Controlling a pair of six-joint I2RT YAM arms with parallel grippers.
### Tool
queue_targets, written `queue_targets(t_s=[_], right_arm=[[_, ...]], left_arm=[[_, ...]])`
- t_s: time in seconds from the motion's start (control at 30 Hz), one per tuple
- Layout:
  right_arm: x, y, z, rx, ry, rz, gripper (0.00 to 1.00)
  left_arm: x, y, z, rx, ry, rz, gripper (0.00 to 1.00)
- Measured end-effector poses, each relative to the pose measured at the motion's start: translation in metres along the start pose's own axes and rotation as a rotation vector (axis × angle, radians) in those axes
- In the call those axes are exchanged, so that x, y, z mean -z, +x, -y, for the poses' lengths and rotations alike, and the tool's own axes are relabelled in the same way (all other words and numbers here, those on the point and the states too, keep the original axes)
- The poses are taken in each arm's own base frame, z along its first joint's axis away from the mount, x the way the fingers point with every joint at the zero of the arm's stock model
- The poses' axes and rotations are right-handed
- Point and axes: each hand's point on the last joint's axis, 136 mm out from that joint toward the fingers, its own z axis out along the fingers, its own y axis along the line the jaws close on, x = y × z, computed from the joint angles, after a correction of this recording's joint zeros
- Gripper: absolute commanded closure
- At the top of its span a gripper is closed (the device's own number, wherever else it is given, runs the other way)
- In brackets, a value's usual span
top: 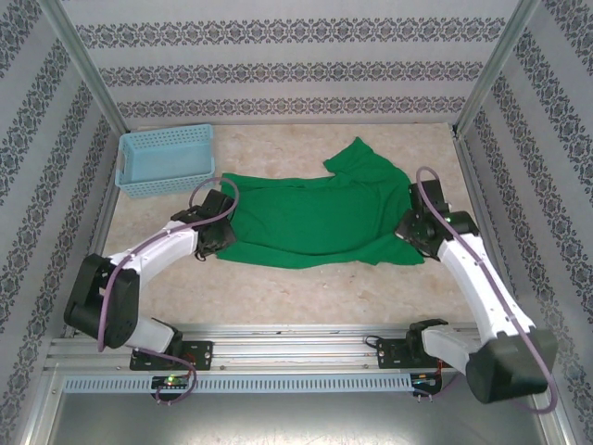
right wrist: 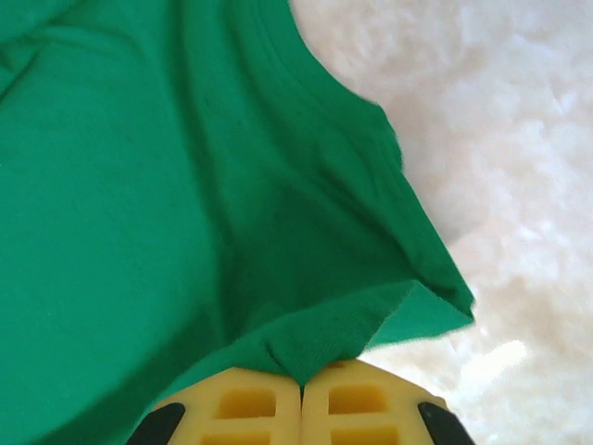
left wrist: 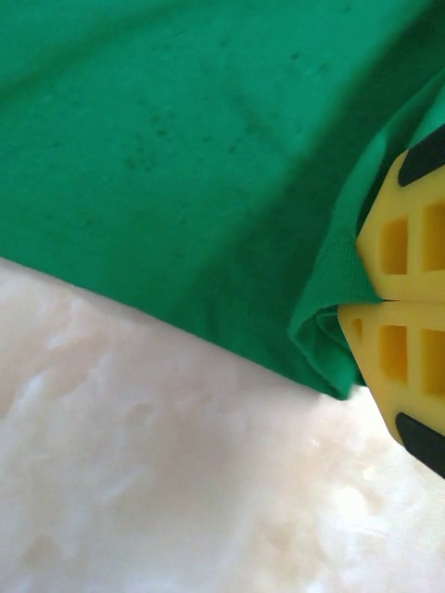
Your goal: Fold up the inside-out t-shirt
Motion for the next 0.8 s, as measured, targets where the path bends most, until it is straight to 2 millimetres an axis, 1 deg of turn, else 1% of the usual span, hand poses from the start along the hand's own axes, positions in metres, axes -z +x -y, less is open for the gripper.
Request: queue_targets(t_s=[0.13,0.2,0.27,0.4,0.5,0.53,0.57,0.6,0.63,0.67,0.73,0.8], right_arm=[[-0.014,-0.027,-0.019,0.012,0.002,0.02,1.0],[-0.023,-0.035,-0.025,0.018,0.009,0.018,1.0],[-0.034,-0.041,-0.032,0.024,0.018,0.008,1.0],[-0.056,-0.049,-0.042,0.031,0.035,-0.013,1.0],[-0.069,-0.055,-0.049,0.037,0.045,-0.026,0.99],[-0.074,-0.058,-0.052,0.041,0.047,-0.028,0.96],[-0.078,-0.06,-0.055,0.045,0.049,-0.03,0.92],[-0.082,-0.061,-0.057,0.05,0.05,-0.033,0.85],[-0.087,-0.063,-0.06,0.056,0.054,-0.037,0.72],[-0.091,-0.065,-0.061,0.062,0.057,-0.04,0.62],[-0.096,-0.071,-0.062,0.066,0.07,-0.038,0.56],[-0.096,-0.078,-0.061,0.077,0.077,-0.023,0.51]], left_arm=[[-0.013,-0.018,0.005,0.011,-0.027,0.008,0.96],[-0.017,-0.025,0.007,0.016,-0.035,0.012,0.95],[-0.022,-0.033,0.009,0.021,-0.04,0.016,0.95],[-0.032,-0.041,0.009,0.033,-0.05,0.014,0.92],[-0.039,-0.047,0.007,0.043,-0.061,0.01,0.89],[-0.04,-0.049,0.006,0.049,-0.063,0.012,0.85],[-0.041,-0.05,0.005,0.053,-0.066,0.012,0.79],[-0.042,-0.052,0.003,0.055,-0.068,0.012,0.74],[-0.043,-0.053,0.003,0.058,-0.069,0.01,0.7],[-0.045,-0.054,0.003,0.06,-0.069,0.008,0.66],[-0.047,-0.058,0.002,0.061,-0.07,0.007,0.54],[-0.046,-0.062,0.0,0.064,-0.069,0.014,0.42]])
